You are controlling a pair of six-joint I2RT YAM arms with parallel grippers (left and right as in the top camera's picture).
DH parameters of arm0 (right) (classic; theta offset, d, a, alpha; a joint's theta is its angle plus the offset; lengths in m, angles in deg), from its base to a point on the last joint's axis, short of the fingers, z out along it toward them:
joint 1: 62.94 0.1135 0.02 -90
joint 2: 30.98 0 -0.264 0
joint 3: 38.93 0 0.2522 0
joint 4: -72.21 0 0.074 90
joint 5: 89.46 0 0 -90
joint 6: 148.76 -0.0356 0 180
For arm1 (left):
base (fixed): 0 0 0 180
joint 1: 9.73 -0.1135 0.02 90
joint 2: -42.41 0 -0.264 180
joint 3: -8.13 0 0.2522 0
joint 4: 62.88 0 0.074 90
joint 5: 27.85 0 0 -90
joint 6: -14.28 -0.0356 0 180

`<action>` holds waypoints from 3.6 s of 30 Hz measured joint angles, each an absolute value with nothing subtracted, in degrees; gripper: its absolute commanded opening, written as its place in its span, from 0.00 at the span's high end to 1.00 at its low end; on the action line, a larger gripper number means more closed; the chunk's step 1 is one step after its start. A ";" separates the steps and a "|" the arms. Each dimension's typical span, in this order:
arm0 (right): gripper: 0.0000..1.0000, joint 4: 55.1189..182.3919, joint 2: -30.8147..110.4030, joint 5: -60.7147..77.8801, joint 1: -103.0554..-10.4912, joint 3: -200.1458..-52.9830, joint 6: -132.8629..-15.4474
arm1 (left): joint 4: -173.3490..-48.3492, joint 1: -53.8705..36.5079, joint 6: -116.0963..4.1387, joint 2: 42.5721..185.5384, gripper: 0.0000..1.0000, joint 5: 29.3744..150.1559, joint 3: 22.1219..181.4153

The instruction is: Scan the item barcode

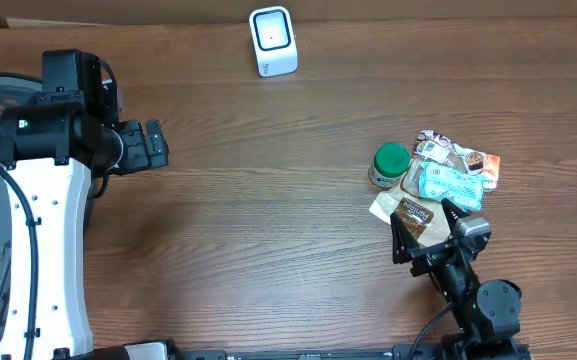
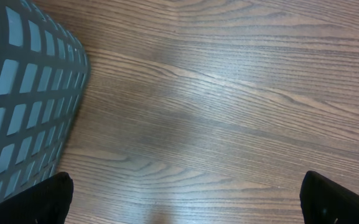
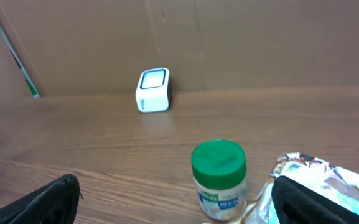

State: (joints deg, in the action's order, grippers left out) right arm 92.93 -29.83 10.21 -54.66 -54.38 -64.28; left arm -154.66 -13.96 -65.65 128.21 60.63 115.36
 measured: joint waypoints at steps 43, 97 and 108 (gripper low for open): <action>0.00 92.78 -30.14 10.69 -54.64 -54.38 -64.25 | -154.64 -11.16 -65.65 125.06 0.01 60.65 115.25; 0.00 92.82 -30.14 10.80 -54.66 -54.38 -64.10 | -93.79 -10.62 -67.36 43.32 0.00 58.68 27.98; 0.00 92.84 -30.14 10.80 -54.66 -54.38 -64.10 | -93.77 -10.62 -67.36 43.32 0.00 58.68 27.96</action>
State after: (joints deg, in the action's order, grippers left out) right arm 92.84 -30.14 10.80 -54.66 -54.38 -64.10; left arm -93.77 -10.62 -67.36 43.32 58.68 27.96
